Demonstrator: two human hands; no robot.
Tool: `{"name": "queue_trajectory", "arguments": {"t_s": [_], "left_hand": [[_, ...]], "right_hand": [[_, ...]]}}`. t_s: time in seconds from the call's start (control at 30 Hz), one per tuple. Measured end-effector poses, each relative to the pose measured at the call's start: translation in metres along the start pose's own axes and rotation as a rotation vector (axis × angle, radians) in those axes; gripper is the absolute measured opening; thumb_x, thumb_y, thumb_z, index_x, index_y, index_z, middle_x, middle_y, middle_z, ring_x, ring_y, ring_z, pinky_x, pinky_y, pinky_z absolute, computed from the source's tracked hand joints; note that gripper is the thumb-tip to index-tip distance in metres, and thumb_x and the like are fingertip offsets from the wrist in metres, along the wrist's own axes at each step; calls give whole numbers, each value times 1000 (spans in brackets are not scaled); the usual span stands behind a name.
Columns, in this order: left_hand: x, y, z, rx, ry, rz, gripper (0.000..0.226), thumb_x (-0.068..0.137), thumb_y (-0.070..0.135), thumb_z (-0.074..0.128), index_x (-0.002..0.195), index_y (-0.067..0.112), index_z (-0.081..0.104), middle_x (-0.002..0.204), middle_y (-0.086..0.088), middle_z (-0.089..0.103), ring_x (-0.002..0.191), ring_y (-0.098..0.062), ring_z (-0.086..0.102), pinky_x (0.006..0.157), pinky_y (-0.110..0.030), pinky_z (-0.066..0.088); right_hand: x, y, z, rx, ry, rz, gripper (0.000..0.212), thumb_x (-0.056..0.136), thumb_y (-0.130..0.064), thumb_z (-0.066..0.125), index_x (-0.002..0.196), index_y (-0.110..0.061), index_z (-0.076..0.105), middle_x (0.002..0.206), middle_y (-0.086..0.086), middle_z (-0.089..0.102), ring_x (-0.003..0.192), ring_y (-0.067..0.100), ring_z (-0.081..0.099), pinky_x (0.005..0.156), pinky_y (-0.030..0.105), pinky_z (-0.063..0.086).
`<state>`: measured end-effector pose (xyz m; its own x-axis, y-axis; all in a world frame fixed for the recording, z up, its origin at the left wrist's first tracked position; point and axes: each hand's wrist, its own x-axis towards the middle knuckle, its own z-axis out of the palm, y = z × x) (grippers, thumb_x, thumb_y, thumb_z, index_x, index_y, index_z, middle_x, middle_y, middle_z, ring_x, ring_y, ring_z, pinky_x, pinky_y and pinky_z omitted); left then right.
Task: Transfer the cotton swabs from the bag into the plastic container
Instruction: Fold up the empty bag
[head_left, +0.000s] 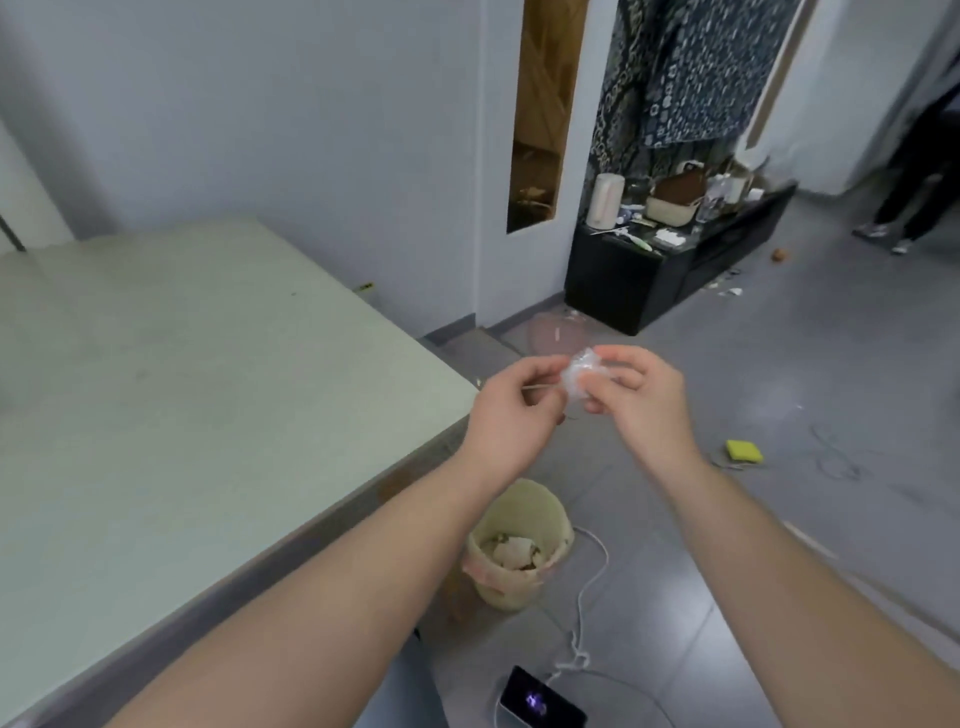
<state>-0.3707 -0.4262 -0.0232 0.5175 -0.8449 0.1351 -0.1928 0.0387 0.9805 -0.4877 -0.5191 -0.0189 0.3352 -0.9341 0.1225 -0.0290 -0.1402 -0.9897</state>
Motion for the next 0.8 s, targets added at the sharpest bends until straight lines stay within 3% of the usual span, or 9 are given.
{"name": "queue_trajectory", "arguments": {"t_s": [0.17,0.3,0.53,0.67,0.8], "left_hand": [[14,-49,35,65,-118,-85,36,94,6,60,127,20,66,110,15,64,107,-11,65,100,-41,54],[25,-94,42,82,-116,-196,35,95,5,60,126,20,64,114,9,64,104,-12,63,103,-41,51],[53,-152,31,199,-83,-262,44,96,9,59,138,21,56,127,10,58,119,-7,55,100,-17,37],[65,-178,25,223,-57,-309,46,97,8,59,139,23,55,129,9,58,124,-10,54,100,-20,38],[74,-193,23,263,-48,-319,48,97,10,58,142,25,53,137,2,59,128,-14,54,108,-31,43]], "right_hand": [[19,54,-22,-44,151,115,21,82,-2,74,88,-18,61,71,1,67,64,16,62,69,33,51],[24,100,-22,-135,181,200,21,76,-8,76,81,-22,60,69,-3,64,69,19,60,72,31,46],[42,161,-8,-285,162,274,21,80,-12,76,87,-24,60,83,-2,66,78,16,65,70,23,48],[47,189,9,-370,96,278,19,86,-16,74,98,-22,61,89,-7,65,81,6,62,67,10,42],[56,211,26,-437,59,282,21,87,-13,72,100,-23,58,91,-8,64,87,13,64,67,10,41]]}}
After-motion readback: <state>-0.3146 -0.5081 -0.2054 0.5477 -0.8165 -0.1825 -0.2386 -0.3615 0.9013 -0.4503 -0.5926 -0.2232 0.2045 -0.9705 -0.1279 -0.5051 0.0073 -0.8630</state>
